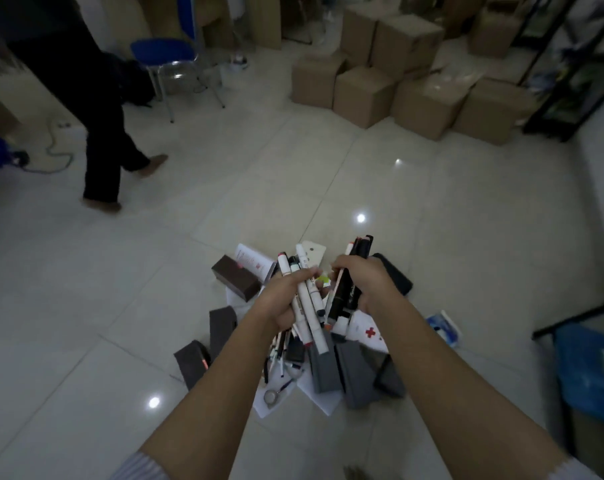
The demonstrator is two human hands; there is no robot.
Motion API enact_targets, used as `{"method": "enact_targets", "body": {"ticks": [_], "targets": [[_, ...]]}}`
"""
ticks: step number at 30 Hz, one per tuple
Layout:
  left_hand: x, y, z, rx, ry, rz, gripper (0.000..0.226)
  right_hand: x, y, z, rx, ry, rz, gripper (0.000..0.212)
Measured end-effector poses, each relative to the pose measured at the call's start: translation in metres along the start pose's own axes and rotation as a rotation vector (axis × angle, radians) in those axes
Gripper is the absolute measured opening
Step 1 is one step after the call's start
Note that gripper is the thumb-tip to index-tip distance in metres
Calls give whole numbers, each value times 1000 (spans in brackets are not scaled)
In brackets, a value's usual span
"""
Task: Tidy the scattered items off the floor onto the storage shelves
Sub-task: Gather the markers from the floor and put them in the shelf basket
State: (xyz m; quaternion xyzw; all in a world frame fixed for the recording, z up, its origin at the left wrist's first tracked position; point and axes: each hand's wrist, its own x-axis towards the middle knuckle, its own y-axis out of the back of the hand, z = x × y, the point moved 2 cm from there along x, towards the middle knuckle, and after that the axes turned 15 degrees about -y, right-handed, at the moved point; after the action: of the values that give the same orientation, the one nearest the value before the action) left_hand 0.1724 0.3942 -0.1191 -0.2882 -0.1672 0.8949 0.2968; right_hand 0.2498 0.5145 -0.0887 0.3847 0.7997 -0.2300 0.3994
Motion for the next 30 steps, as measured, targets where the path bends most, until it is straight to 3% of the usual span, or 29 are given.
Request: {"method": "enact_targets", "body": {"ticks": [7,11,22,26,30], "targets": [[-53,-126,46,-9,-44,-118,31,-111,82,-49,199,134,-22,13],[-79,-207,38,122,-21,-231,41,-160,154,-56,303,227,72,13],[-189,-472,-52,246,132,-762,20,-304,415,-29,577,413,330,20],[-249,-559,-92,269,176,-901,13,-365,501,-13,582,515,525,11],[-306,-630,-130,304,241,-1021,22,-421,569,4,646,588,630,12]]}}
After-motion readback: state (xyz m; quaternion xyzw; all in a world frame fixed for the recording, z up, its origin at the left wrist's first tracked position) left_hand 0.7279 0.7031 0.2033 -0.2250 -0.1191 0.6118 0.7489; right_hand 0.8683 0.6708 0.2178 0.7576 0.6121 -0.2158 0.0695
